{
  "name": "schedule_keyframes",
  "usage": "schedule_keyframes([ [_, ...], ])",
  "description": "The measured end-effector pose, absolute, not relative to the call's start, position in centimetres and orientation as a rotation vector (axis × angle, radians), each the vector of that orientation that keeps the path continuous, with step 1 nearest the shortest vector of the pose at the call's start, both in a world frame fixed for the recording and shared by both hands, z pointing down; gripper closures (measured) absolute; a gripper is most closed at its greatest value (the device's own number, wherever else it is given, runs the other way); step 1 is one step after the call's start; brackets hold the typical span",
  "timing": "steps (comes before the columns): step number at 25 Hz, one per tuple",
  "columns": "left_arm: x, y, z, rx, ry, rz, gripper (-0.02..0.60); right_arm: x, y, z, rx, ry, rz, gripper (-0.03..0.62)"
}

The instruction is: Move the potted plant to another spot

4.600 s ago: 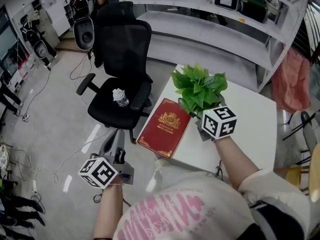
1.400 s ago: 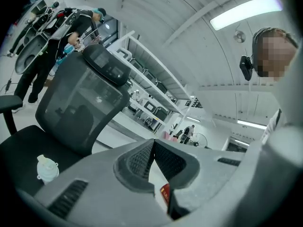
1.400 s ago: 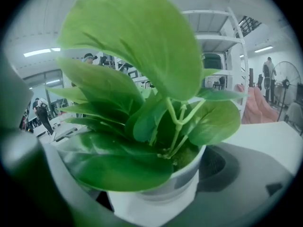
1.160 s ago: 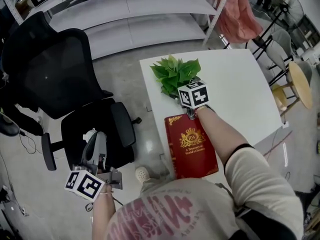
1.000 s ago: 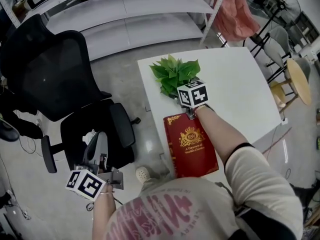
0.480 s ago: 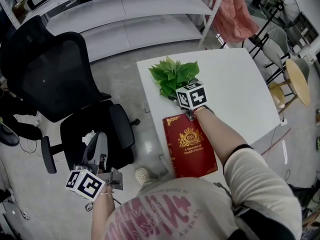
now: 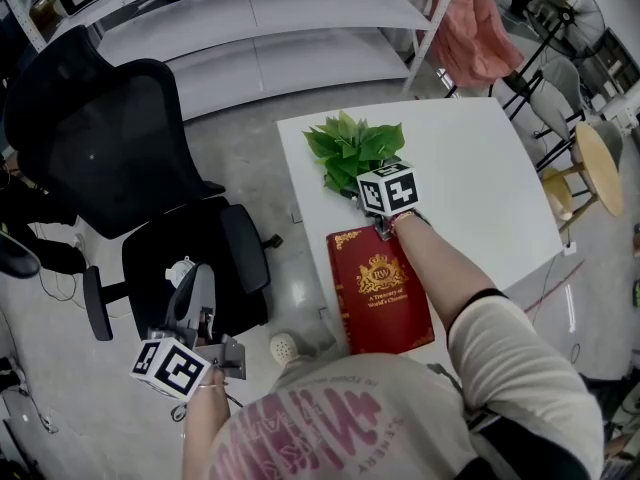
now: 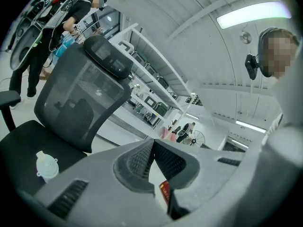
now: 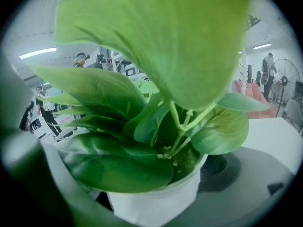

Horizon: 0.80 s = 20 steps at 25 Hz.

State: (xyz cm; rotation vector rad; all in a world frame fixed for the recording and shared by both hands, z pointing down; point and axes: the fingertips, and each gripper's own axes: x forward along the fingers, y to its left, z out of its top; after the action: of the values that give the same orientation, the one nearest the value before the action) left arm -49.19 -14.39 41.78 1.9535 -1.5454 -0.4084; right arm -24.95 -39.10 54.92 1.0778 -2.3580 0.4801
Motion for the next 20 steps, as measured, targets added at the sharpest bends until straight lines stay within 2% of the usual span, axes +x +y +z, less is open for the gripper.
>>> schedule_keyframes([
  [20,-49.19,-14.4,41.55,1.952,-1.563,-0.433,0.578,-24.17,-39.27,55.43,1.083,-2.359,0.582,0.026],
])
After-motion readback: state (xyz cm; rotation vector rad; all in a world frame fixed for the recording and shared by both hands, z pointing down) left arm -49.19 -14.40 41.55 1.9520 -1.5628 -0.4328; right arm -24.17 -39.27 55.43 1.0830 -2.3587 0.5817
